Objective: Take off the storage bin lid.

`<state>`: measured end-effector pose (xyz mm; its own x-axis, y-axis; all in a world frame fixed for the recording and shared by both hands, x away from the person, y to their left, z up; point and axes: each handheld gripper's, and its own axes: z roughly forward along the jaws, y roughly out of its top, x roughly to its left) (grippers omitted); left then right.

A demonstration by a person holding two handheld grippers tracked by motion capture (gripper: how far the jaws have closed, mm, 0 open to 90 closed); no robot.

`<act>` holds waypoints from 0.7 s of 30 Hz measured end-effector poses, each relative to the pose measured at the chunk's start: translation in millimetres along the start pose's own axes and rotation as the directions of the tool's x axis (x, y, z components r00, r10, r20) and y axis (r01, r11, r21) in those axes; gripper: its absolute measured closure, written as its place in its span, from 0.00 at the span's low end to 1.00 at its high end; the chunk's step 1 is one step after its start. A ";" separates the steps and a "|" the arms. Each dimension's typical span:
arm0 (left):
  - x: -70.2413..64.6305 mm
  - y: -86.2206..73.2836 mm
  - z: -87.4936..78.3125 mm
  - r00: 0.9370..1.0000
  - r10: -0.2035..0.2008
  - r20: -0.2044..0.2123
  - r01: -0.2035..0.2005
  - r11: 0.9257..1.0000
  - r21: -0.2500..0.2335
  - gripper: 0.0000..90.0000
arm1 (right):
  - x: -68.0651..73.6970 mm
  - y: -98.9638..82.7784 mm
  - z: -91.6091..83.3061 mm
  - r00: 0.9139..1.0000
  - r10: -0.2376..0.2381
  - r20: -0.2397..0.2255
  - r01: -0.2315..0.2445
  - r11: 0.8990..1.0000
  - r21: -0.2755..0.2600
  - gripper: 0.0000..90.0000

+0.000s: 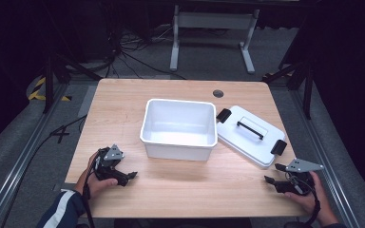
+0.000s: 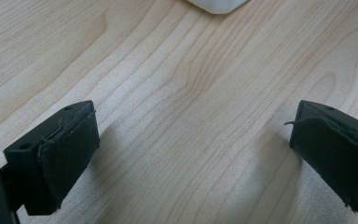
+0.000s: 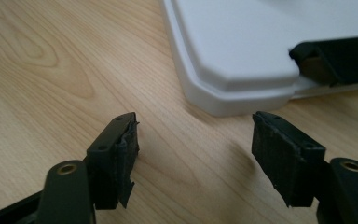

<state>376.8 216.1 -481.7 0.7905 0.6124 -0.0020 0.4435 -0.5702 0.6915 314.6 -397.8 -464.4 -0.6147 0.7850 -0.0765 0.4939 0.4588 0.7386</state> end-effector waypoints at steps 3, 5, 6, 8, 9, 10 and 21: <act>0.0 -0.1 0.1 1.000 0.000 0.001 0.000 1.000 0.000 0.02 | -3.5 -4.0 -0.1 0.998 0.055 -0.007 -0.055 0.998 -0.014 0.32; -0.1 -0.1 0.1 1.000 0.000 0.000 0.000 1.000 0.000 0.02 | -3.4 -4.0 0.1 0.998 0.054 -0.009 -0.054 0.998 -0.014 0.32; 0.0 0.0 0.1 1.000 0.000 0.000 0.000 1.000 0.000 0.02 | -3.4 -4.1 0.3 0.998 0.055 -0.008 -0.055 0.998 -0.016 0.32; 0.0 0.0 0.1 1.000 0.001 0.000 -0.001 1.000 0.000 0.02 | -3.4 -4.1 0.3 0.998 0.055 -0.008 -0.055 0.998 -0.016 0.32; 0.0 -0.1 0.1 1.000 0.001 0.000 -0.001 1.000 0.000 0.02 | -3.4 -4.1 0.3 0.998 0.055 -0.008 -0.055 0.998 -0.016 0.31; -0.1 -0.1 0.0 1.000 0.001 -0.001 -0.001 1.000 0.000 0.02 | -3.4 -4.1 0.3 0.998 0.055 -0.007 -0.055 0.998 -0.015 0.31; 0.2 -0.2 0.2 1.000 -0.001 0.003 0.001 1.000 -0.002 0.02 | -3.6 -3.8 0.7 0.998 0.066 0.009 -0.066 0.998 -0.008 0.28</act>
<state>376.9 216.3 -482.0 0.7917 0.6109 -0.0049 0.4431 -0.5686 0.6931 315.4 -402.1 -467.4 -0.5749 0.8176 -0.0336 0.5287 0.4024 0.7474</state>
